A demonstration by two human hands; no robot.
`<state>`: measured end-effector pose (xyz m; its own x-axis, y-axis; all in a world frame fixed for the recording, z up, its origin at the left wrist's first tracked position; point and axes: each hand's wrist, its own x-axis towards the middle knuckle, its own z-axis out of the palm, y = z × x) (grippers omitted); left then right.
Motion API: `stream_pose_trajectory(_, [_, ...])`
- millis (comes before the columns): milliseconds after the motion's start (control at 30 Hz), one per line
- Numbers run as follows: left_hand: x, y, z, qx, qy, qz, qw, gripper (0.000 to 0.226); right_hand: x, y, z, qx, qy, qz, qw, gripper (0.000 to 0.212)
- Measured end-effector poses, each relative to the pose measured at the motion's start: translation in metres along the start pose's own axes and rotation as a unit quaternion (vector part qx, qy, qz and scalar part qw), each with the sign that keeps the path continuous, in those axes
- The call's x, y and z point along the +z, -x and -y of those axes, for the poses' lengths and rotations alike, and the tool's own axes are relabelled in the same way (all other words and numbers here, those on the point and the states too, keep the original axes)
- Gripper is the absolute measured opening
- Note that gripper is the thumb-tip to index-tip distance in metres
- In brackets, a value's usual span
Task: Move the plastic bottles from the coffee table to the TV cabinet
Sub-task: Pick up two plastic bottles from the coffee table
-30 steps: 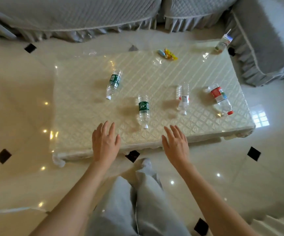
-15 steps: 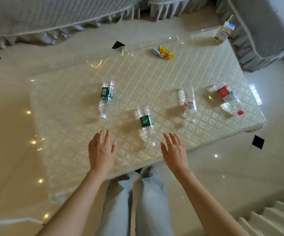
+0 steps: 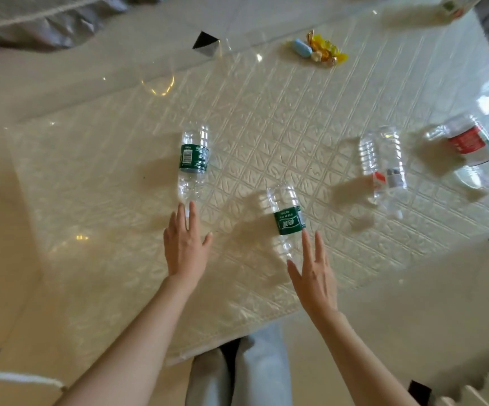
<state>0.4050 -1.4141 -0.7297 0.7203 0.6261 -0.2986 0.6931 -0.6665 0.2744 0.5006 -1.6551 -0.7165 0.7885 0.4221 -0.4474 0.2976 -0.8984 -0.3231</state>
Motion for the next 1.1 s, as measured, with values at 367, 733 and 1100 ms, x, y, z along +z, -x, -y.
stream_pose_trajectory(367, [0.038,-0.056,0.019,-0.014,0.097,-0.081,0.992,0.089,0.039,-0.036,-0.009,0.005,0.005,-0.059,0.998,0.091])
stream_pose_trajectory(733, [0.008,-0.056,0.004,-0.020,0.166,-0.176,0.970,0.066,-0.002,-0.029,0.001,-0.016,-0.054,-0.163,0.985,0.065])
stream_pose_trajectory(1100, [-0.064,-0.085,-0.020,0.050,0.191,-0.218,0.956,0.050,-0.106,-0.070,0.049,0.006,-0.160,-0.197,0.967,0.056])
